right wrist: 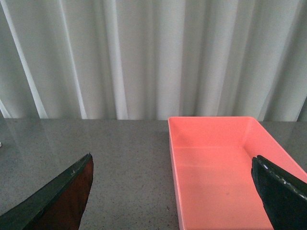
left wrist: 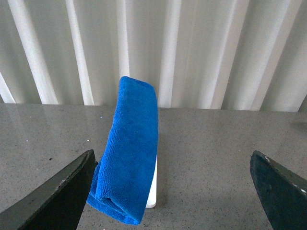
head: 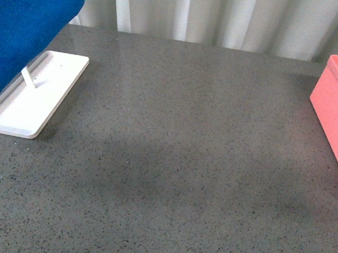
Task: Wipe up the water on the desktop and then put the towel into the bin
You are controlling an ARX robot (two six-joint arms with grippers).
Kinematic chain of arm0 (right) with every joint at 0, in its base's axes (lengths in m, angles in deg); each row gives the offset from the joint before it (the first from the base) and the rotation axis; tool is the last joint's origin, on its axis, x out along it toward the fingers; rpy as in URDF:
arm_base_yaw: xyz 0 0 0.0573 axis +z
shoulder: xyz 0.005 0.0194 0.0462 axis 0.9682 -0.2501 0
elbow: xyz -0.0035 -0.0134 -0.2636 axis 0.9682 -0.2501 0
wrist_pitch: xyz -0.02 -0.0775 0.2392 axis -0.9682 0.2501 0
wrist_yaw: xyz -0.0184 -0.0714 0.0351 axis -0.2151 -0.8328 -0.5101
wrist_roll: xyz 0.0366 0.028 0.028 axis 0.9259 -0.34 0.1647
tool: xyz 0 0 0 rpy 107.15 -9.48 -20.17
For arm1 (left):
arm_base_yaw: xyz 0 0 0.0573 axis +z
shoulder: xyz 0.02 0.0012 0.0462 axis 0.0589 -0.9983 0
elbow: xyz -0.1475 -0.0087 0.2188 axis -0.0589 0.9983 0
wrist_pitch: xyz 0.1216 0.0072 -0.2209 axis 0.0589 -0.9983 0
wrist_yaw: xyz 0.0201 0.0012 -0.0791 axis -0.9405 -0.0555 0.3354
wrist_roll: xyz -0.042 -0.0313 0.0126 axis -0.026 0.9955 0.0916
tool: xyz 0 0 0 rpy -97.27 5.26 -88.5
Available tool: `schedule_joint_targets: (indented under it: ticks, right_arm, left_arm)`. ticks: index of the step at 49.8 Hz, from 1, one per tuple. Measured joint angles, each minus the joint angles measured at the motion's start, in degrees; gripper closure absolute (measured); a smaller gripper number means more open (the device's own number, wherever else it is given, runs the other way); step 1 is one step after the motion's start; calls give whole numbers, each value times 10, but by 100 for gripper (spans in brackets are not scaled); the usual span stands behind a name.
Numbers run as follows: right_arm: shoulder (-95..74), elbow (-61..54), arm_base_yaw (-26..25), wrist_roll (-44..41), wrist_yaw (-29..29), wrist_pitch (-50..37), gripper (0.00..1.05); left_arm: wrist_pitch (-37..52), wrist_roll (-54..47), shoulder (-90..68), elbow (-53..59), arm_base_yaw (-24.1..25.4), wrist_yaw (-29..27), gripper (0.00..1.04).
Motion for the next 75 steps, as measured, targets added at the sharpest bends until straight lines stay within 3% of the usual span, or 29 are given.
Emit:
schedule_joint_targets:
  ticks: [52,55,57,67,71,75]
  right_arm:
    - [0,0,0,0,0,0,7]
    - [0,0,0,0,0,0,7]
    - [0,0,0,0,0,0,7]
    - [0,0,0,0,0,0,7]
    - [0,0,0,0,0,0,7]
    - [0,0,0,0,0,0,7]
  left_arm:
    - [-11,7,-7,-3,-5,-14,7]
    - [-111,64,-75,-49,-21,-99,7]
    - [-108,76,-130,-73,-22,-115,7]
    - [113,34,-429,-247,-16,-83,7]
    - [123,2,-577,-349,-22,-69,7]
    - [71,-30,-715,-459,-34,-58,7]
